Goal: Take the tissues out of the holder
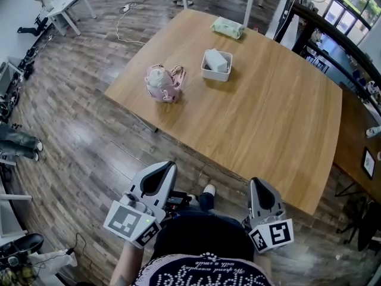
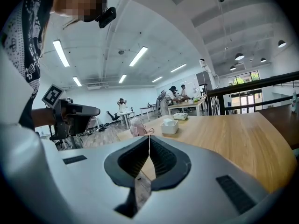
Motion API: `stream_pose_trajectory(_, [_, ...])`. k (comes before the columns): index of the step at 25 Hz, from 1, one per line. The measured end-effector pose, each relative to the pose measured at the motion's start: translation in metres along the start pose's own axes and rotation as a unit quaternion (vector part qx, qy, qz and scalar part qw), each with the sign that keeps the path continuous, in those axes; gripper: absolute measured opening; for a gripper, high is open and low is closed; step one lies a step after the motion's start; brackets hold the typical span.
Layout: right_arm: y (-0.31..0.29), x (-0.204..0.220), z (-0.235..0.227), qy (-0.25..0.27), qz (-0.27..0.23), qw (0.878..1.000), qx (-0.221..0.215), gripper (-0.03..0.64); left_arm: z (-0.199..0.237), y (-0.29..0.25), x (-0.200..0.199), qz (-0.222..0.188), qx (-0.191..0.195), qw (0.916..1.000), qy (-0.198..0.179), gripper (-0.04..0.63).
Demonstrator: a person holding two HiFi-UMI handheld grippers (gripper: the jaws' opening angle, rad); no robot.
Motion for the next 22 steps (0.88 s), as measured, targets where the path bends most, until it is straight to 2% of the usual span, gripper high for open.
stream_pose_trajectory(11, [-0.005, -0.005, -0.019, -0.002, -0.013, 1.0, -0.003, 0.012, -0.007, -0.011, -0.003, -0.004, -0.014, 0.9999, -0.006, 0.005])
stream_pose_trajectory(22, [-0.02, -0.014, -0.015, 0.0, -0.02, 1.0, 0.018, 0.012, 0.014, -0.026, -0.013, -0.008, 0.004, 0.9999, -0.007, 0.005])
Point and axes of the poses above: the fingertips, and each gripper's own axes: y backward along the fingers, z to its left, x out of its underside, the point moved 10 cm from there along y, backward along the fingers, and after that the axes turned 3 degrees about x, right-handed, at the moved point
